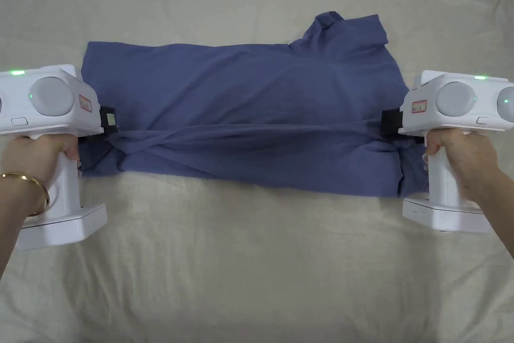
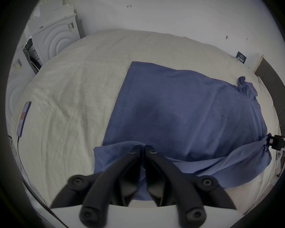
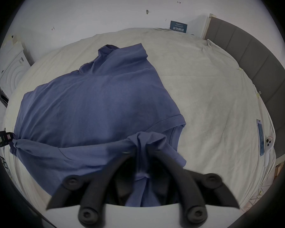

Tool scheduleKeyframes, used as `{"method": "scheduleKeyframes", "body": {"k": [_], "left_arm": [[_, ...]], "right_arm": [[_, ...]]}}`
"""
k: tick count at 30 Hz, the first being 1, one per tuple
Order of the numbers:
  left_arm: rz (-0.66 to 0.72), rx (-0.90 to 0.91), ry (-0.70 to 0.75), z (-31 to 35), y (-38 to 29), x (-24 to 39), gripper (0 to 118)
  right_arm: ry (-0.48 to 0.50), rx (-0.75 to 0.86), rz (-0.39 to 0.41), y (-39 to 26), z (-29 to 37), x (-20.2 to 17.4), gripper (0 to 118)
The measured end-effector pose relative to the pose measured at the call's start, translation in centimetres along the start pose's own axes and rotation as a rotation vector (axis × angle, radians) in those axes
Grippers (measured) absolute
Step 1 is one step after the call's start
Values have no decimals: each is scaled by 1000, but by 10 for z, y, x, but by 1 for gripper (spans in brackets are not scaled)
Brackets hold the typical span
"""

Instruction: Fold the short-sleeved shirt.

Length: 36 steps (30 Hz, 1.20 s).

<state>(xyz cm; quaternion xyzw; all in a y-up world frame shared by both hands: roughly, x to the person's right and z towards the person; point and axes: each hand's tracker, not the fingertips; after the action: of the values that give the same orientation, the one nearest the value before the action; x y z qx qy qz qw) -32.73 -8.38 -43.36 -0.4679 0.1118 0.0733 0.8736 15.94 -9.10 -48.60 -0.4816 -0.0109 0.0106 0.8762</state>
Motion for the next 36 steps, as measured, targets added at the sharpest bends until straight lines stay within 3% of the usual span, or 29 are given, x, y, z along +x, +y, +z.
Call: {"method": "scheduleKeyframes", "body": {"k": [1,2,5,9,16,24,26,32,34,35,36], "left_arm": [[0,7,-3,3,0,-1,82],[2,18,-7,7,0,-3,101],[19,87,-26,28,-4,-8,111],[33,189,-43,64,-14,-19,113],[16,414,65,119,-60,-33,113],[-91,648,80,164,-125,-10,112],[-98,666,58,173,-135,-2,108],[-114,689,-26,179,-151,12,51],[-113,692,-47,180,-156,14,43],[-115,693,-60,180,-160,16,36],[-118,693,-63,180,-162,18,20]], "right_arm": [[7,-1,-9,-1,2,0,93],[10,-1,-14,0,7,1,96],[22,70,-14,0,28,4,96],[59,158,-2,-6,70,11,96],[22,406,4,-54,148,15,96],[10,663,-20,-128,201,0,99],[23,698,-26,-142,208,-3,99],[40,747,-4,-172,217,-12,94],[55,760,5,-180,220,-16,93],[58,764,13,-183,221,-18,89],[60,767,19,-186,222,-21,77]]}}
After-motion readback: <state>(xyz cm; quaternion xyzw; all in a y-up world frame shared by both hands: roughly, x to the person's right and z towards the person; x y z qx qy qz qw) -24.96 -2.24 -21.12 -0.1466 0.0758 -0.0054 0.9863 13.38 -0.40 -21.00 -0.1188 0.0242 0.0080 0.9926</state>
